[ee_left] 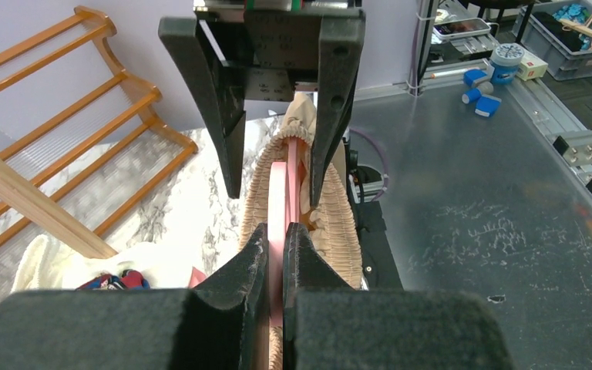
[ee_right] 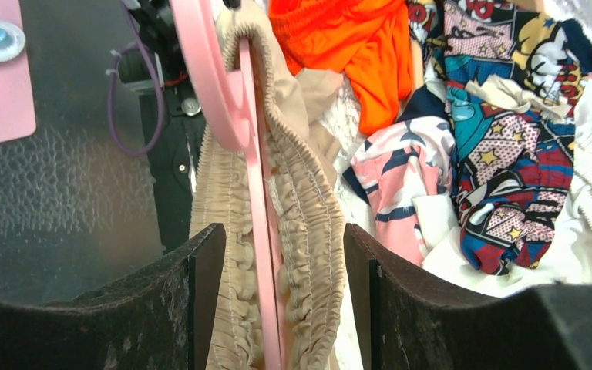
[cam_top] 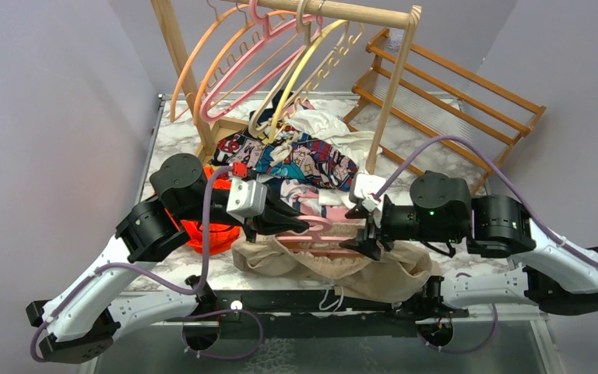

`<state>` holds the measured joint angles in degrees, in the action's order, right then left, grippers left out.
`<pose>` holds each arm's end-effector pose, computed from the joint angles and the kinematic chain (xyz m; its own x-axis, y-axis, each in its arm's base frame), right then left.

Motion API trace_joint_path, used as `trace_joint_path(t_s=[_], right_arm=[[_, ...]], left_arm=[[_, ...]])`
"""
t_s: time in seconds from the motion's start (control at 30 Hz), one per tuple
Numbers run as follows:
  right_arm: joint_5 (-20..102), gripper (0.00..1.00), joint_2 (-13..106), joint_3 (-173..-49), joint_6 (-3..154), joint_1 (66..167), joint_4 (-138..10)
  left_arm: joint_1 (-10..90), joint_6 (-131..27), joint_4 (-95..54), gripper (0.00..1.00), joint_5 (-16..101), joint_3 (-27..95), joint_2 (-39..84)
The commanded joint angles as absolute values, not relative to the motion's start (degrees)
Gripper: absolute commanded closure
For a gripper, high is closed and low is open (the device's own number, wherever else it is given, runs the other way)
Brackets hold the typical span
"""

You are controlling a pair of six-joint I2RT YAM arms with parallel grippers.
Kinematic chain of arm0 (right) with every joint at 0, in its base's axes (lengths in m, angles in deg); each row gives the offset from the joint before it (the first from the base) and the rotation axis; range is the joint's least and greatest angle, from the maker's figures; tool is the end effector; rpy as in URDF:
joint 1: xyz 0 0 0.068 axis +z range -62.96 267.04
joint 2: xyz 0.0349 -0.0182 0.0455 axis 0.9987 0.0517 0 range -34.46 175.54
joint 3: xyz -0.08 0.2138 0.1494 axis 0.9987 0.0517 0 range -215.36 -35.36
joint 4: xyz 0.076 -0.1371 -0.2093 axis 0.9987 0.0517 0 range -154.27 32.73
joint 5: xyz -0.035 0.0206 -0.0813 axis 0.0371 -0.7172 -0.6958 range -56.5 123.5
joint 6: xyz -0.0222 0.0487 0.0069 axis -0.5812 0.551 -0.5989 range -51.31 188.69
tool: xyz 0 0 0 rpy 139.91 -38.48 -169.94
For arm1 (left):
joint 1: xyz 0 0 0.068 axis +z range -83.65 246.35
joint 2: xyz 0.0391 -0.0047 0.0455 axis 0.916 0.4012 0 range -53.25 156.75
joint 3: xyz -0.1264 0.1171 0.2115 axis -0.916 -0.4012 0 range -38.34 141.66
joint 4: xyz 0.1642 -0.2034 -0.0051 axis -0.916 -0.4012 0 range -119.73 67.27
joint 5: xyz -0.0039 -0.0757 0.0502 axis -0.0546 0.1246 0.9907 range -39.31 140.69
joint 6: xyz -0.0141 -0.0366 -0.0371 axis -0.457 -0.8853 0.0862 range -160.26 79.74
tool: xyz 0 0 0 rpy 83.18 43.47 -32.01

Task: Place the shorts on the hanger
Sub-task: Hang the shorts on the hanger.

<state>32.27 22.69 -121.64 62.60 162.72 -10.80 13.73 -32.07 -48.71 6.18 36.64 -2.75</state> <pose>0.0407 0.1562 0.4618 0.0008 -0.4254 -0.9050 -0.9693 0.2224 -0.1054 0.0709 -0.1340 0.4706 0.1256 0.0029 -0.9921 0.9843 -0.1257 0.1243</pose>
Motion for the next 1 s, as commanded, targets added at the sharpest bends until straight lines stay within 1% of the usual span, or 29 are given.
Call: trace_joint_path(t_s=[0.0, 0.2, 0.3, 0.43, 0.67, 0.97], right_arm=[[31.64, 0.39, 23.98, -122.06, 62.33, 162.73, -7.58], [29.83, 0.37, 24.88, -126.07, 61.78, 162.73, -9.08], [28.39, 0.36, 25.53, -127.32, 61.82, 162.71, -7.32], [26.68, 0.36, 26.18, -126.43, 63.00, 162.72, -4.97], [25.19, 0.31, 24.81, -126.51, 66.35, 162.76, -2.61], [23.68, 0.29, 25.46, -125.93, 68.61, 162.72, 0.61]], left_arm=[[13.60, -31.03, -47.93, 1.00, 8.12, 36.32, -5.26], [13.61, -30.68, -48.37, 1.00, 8.13, 36.67, -5.26], [13.58, -30.44, -48.63, 1.00, 8.26, 36.63, -5.40], [13.58, -30.17, -48.82, 1.00, 8.53, 36.56, -5.57], [13.60, -29.38, -49.51, 1.00, 9.24, 36.20, -5.36], [13.60, -28.93, -50.02, 1.00, 9.63, 36.28, -5.60]])
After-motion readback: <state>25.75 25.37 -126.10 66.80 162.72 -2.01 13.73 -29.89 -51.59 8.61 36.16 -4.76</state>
